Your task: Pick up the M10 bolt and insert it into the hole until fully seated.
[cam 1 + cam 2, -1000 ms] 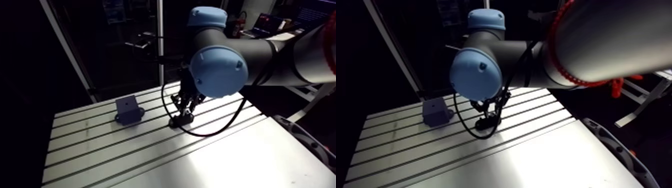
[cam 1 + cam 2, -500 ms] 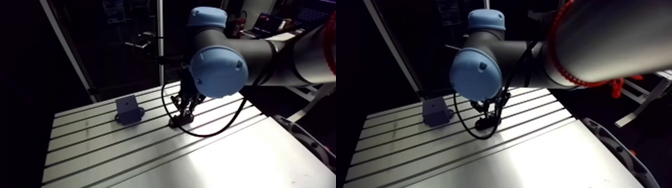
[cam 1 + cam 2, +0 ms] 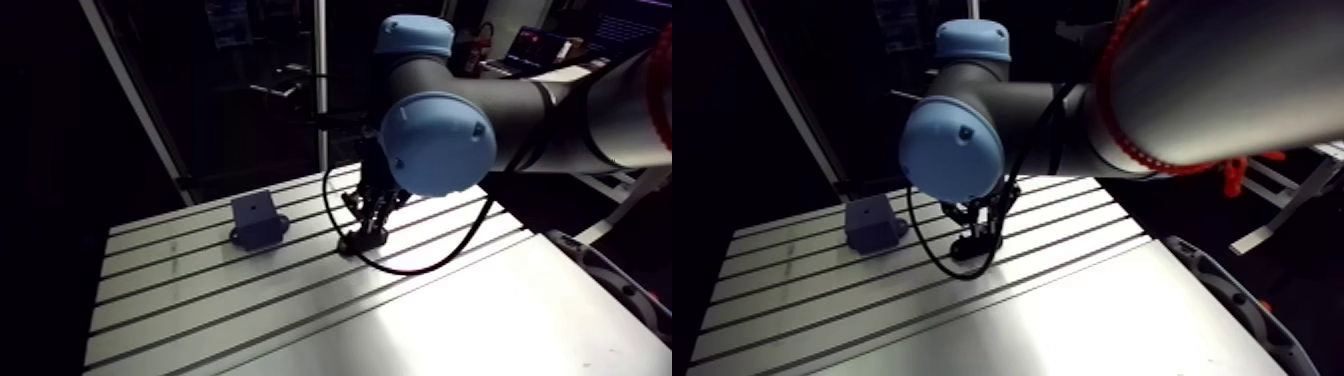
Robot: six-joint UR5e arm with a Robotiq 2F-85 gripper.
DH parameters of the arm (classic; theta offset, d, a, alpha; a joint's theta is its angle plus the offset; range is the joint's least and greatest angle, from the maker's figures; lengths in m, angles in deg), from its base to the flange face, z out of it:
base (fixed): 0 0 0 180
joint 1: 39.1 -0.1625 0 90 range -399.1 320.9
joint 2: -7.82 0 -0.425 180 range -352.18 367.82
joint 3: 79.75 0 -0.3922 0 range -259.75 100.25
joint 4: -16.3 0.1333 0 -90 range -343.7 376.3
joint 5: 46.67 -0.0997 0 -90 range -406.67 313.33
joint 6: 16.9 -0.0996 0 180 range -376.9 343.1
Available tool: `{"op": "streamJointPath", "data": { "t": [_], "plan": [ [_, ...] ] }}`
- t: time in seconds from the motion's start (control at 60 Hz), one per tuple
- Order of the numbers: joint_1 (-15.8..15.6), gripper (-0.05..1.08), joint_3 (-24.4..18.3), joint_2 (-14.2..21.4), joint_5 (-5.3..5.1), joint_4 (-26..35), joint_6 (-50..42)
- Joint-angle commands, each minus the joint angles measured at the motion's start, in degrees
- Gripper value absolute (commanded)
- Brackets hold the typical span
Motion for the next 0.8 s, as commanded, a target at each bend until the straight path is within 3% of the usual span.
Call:
{"op": "streamJointPath", "data": {
  "t": [0.017, 0.8],
  "plan": [
    [0.0, 0.67, 0.0, 0.0, -0.01, -0.1, 0.1],
    [0.0, 0.73, -0.1, -0.1, -0.10, -0.1, 0.3]
  ]
}}
